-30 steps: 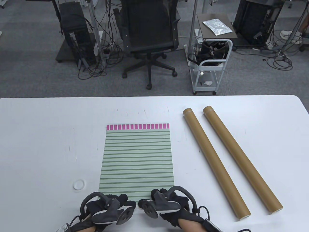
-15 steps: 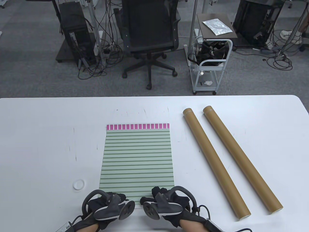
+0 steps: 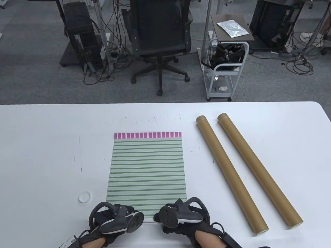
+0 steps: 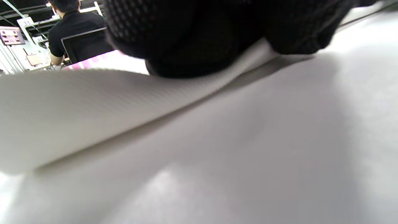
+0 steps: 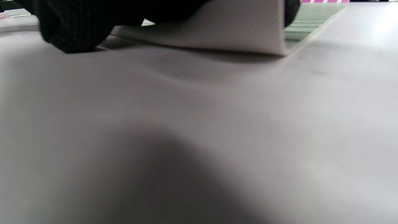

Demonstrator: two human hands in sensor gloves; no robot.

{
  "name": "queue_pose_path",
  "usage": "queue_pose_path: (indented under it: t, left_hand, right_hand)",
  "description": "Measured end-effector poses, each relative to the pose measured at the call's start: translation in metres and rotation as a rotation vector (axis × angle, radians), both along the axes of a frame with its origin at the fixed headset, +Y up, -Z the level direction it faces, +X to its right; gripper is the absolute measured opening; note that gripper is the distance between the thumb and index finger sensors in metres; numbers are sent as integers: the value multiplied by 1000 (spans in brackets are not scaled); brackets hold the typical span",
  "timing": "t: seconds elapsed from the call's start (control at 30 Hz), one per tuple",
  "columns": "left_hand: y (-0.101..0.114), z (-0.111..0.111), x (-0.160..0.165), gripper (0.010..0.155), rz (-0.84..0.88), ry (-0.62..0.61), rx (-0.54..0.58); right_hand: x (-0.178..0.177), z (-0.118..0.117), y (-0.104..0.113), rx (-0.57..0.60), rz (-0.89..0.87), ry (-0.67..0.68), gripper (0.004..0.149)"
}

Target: Roll up mouse pads and store in mailing tubes

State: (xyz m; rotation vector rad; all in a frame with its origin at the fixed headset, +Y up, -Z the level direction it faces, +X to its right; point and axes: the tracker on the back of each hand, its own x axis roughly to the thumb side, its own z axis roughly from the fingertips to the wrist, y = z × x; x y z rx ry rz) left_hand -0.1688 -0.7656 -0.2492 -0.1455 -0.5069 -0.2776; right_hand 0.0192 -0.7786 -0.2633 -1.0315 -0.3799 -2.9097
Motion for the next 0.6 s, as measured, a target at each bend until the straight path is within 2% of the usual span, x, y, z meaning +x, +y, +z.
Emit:
queue_pose_path:
  t: [0.07, 0.17, 0.37, 0.6]
  left_hand:
    - [0, -3, -2, 38, 26, 11, -25]
    - [0, -3, -3, 38, 38, 11, -30]
    - [0, -2, -1, 38, 1, 7, 37]
    - [0, -3, -1, 40, 8, 23, 25]
  right_hand:
    - [-3, 2, 1, 37, 12, 6, 44]
    - [-6, 9, 3, 115, 37, 42, 43]
    - [-13, 18, 6, 263, 124, 99, 43]
    - [-11, 16, 7, 247, 108, 75, 50]
